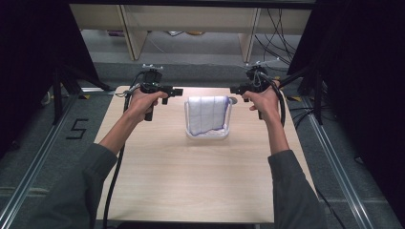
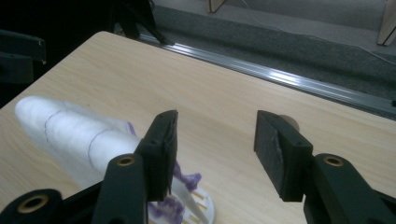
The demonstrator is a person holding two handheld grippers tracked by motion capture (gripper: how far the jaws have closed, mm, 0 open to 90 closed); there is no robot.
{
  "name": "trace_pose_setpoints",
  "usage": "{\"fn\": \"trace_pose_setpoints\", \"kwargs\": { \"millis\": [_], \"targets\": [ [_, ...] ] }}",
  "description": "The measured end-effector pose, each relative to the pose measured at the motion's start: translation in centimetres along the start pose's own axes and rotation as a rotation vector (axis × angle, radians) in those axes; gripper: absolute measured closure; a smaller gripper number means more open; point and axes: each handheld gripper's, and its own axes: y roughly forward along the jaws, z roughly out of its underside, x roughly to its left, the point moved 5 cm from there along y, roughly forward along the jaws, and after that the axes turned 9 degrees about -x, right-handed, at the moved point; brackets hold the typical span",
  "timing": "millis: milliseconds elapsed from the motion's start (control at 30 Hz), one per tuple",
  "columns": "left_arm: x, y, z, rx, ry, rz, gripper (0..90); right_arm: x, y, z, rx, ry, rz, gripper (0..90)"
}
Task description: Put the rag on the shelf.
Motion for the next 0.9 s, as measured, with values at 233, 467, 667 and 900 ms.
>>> {"fn": "trace_pose_setpoints", "kwargs": {
  "millis": [233,467,667,900],
  "targets": [
    [-1.5,-1.1,0.9,0.016,0.04,0.045,35.9,0.5,-0.9,0.6,0.0,-0.006,-0.007,46.3],
    [-2.5,-1.7,1.8,0.023,0.055,0.071,31.7,1.3,-1.6,0.6,-0.01,-0.016,-0.013,43.7],
    [-2.8,-2.7,2.4,0.015,0.049,0.088,31.4,1.7,-2.3,0.7,-0.028,-0.047,-0.012,42.7],
    [-3.5,-3.6,2.8,0.013,0.077,0.108,30.6,1.6,-2.6,1.3,-0.034,-0.05,-0.019,41.6]
  ]
}}
